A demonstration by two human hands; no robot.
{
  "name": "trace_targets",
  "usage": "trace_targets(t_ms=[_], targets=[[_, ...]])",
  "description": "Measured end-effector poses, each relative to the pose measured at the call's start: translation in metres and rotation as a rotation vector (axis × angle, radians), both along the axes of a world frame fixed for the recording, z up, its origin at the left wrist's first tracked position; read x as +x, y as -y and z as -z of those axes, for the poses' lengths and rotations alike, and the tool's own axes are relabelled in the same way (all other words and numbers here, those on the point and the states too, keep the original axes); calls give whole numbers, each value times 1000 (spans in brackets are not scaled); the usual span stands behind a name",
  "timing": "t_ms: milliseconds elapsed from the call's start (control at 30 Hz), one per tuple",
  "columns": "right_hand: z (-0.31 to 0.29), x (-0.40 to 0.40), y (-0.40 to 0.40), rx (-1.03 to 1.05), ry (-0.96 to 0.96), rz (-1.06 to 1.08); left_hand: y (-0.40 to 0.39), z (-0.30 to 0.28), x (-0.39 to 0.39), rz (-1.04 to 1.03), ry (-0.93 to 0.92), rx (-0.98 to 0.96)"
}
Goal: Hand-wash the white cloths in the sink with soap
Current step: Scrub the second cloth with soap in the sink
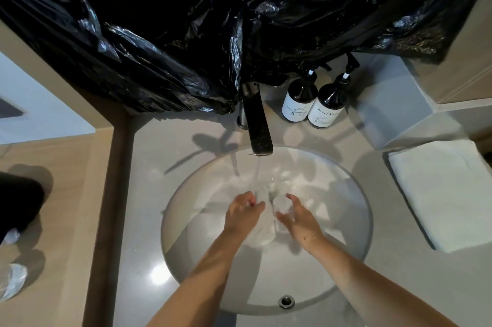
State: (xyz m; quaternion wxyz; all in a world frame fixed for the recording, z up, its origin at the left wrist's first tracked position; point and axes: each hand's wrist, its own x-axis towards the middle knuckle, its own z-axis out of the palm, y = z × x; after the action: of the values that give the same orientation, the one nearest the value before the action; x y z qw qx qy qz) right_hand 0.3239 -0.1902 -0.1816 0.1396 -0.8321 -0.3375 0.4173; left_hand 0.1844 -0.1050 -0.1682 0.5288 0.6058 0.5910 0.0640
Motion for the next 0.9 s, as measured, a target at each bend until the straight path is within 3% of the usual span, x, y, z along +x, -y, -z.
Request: trace_targets(t_ms=[133, 200, 267, 333, 433, 500, 567, 667, 767, 900], targets=[[-20, 4, 4, 251, -73, 271, 0, -26, -22, -159, 430, -195], [-41, 15, 6, 352, -126, 268, 0, -29, -40, -170, 567, -245], [-61, 27, 9, 375, -182, 140, 0, -25, -56, -228, 412, -140], [-68, 37, 15, 334, -235, 20, -2, -15, -68, -214, 77, 39], [-56, 40, 23, 251, -282, -84, 0, -9, -74, 99, -392, 254], [-43, 33, 22, 211, -297, -125, 0, -5, -71, 155, -570, 286], [-30, 18, 14, 147, -187, -249, 1, -7, -59, 183, -510, 415], [-1, -3, 4, 70, 322, -471, 3, 10, -31, 344, -351, 587], [30, -19, -2, 44, 400, -407, 7, 44, -24, 554, -466, 465], [55, -21, -14, 89, 545, -407, 9, 70, -24, 512, -487, 639]])
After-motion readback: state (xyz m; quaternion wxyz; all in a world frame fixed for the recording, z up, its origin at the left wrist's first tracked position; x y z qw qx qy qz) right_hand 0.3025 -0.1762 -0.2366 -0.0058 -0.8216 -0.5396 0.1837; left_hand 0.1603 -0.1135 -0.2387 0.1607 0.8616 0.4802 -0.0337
